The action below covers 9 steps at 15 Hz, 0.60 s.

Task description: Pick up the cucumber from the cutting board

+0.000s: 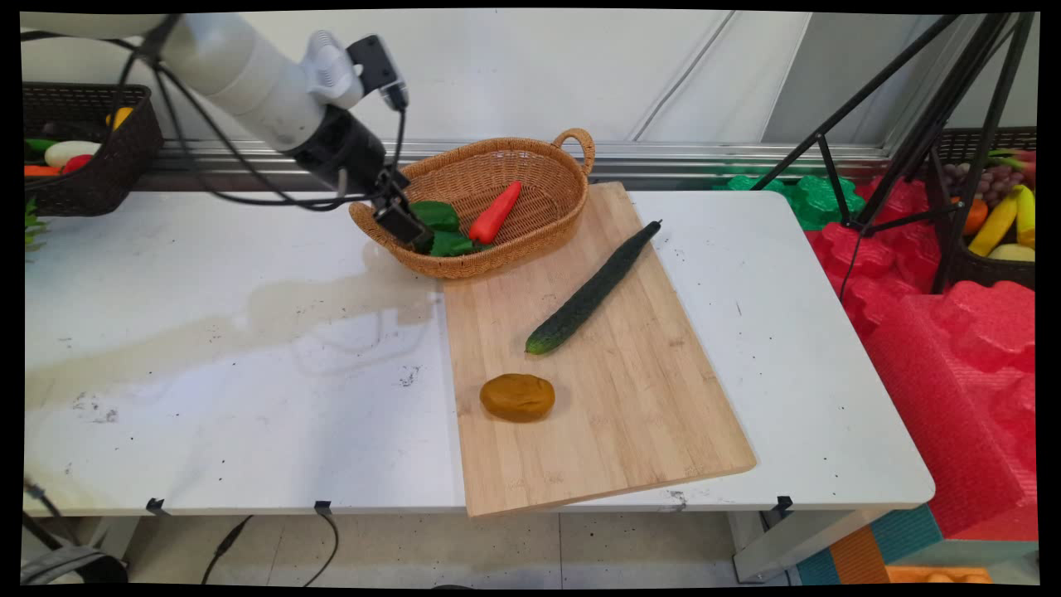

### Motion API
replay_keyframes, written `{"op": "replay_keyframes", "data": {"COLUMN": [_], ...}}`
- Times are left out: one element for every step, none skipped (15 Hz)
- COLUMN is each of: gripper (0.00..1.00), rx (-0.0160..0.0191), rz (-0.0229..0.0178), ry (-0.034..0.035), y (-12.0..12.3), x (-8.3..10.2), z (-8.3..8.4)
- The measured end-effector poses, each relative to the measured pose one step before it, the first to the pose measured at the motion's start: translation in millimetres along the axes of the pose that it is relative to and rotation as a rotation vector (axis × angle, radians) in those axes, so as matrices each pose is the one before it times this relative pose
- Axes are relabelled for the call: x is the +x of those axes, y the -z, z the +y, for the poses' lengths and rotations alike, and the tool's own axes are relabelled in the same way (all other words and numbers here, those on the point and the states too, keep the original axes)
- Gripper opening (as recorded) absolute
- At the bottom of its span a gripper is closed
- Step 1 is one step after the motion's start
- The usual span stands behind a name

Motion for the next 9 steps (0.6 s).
{"op": "replay_keyframes", "data": {"gripper": [1.00,1.00,1.00,1.00,1.00,1.00,1.00,1.00,1.00], "rx": [-0.01116,-0.00934,-0.01112,-0.00787,-0.00723,-0.01119,-0.00783,-0.00923,-0.00568], "rz": [0.00391,0.00399,0.00567,0.00387,0.00410,0.00592,0.00410,0.00501,0.00419], "ry": [-0.01395,-0.01285,-0.01405,-0.00913,-0.00768,-0.01173,-0.00690,-0.00805,-0.00492], "y": [7.67,6.45,7.21,4.81,4.85,6.76,4.57,5.34,3.47], "x": [-5.29,-4.33,-4.61,-2.99,-3.03,-3.93,-2.46,-2.78,-1.54], "z": [6.77,5.98,6.96,4.95,5.02,7.52,5.34,6.57,4.49]}}
